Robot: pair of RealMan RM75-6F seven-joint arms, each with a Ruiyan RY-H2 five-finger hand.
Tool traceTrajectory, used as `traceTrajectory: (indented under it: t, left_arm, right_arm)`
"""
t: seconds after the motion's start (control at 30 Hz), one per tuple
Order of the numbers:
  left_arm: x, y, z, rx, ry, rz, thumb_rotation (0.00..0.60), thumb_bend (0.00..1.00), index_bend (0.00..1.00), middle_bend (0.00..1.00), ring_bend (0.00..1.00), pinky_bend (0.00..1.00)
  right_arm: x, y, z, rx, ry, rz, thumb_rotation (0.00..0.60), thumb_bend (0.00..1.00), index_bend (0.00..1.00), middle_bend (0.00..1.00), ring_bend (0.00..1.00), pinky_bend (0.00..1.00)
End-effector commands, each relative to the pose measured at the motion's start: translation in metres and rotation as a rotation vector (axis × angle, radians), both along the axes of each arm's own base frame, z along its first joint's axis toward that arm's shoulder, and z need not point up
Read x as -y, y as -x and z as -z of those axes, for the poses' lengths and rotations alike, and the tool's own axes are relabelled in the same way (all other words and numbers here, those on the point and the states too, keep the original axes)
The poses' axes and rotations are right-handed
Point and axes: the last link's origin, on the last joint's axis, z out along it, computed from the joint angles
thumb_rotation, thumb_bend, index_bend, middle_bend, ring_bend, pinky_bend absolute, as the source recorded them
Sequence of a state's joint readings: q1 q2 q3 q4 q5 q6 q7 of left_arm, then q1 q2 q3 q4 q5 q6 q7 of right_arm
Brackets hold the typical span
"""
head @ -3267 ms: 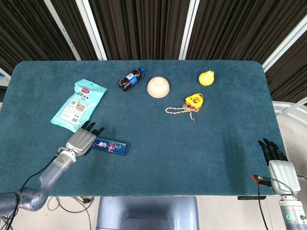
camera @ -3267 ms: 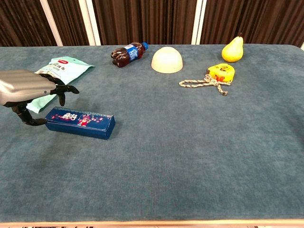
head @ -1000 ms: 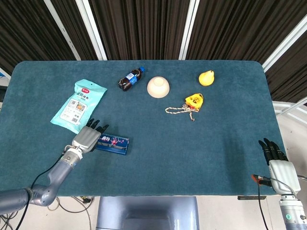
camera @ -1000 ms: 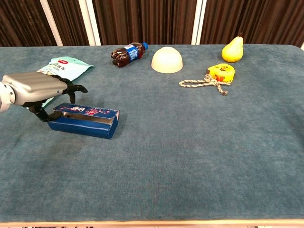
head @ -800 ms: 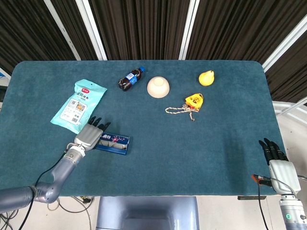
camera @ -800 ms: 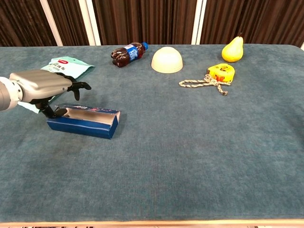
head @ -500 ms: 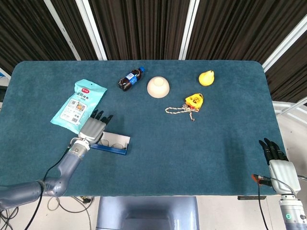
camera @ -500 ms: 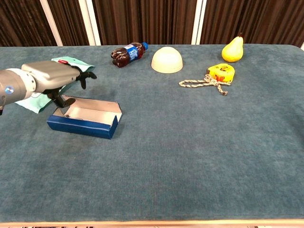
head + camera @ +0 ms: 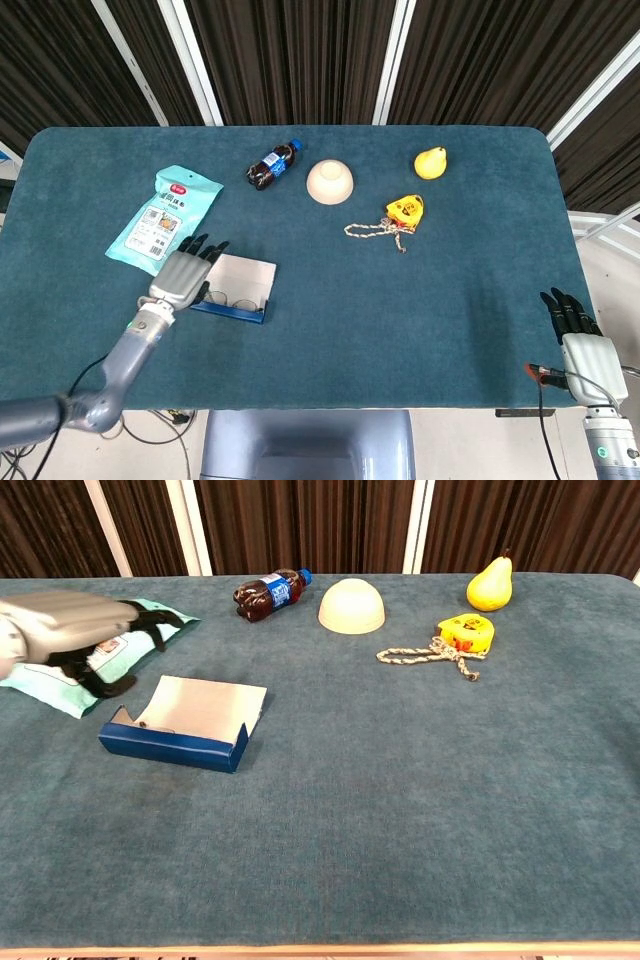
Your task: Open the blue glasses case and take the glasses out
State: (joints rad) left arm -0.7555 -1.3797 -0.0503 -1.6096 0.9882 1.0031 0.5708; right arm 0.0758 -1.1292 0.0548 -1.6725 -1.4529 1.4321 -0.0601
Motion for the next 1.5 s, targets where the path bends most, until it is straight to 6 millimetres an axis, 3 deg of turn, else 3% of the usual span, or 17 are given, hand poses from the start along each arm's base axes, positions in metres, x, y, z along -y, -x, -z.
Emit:
traceTrajectory:
  t: [0.03,0.17,0.23,0.47,1.1,1.27,1.5]
  left_arm:
    - [0.021,0.017,-0.021,-0.015,-0.013,0.014,0.600,0.48,0.01,0.32,0.20,0.38]
    - [0.030,0.026,-0.028,-0.025,-0.011,0.011,0.600,0.48,0.03,0.58,0.48,0.63]
    - [0.033,0.029,-0.029,-0.029,0.000,0.011,0.600,0.48,0.05,0.67,0.56,0.70]
    - [0.037,0.042,-0.023,-0.095,0.093,-0.026,0.600,0.48,0.09,0.86,0.73,0.84]
    - [0.042,0.041,-0.004,-0.179,0.213,-0.054,0.600,0.49,0.10,0.90,0.77,0.86]
    - [0.046,0.044,-0.005,-0.203,0.223,-0.057,0.600,0.49,0.21,0.91,0.78,0.87]
    - [0.064,0.053,-0.020,-0.214,0.251,-0.097,0.600,0.49,0.27,0.92,0.79,0.87]
  right_arm:
    - [0.000,0.000,0.000,-0.002,0.000,-0.003,0.600,0.16,0.00,0.00,0.00,0.21]
    - [-0.001,-0.001,0.001,-0.003,0.001,-0.006,0.600,0.16,0.00,0.00,0.00,0.21]
    - [-0.001,-0.001,0.001,-0.004,0.001,-0.006,0.600,0.16,0.00,0.00,0.00,0.21]
    - [-0.001,0.000,0.001,-0.005,0.001,-0.003,0.600,0.16,0.00,0.00,0.00,0.21]
    - [0.000,0.000,0.001,-0.001,-0.001,0.000,0.600,0.16,0.00,0.00,0.00,0.21]
    - [-0.001,0.000,0.000,-0.002,0.000,0.001,0.600,0.16,0.00,0.00,0.00,0.21]
    - [0.000,0.000,0.000,-0.003,-0.001,0.000,0.600,0.16,0.00,0.00,0.00,0.21]
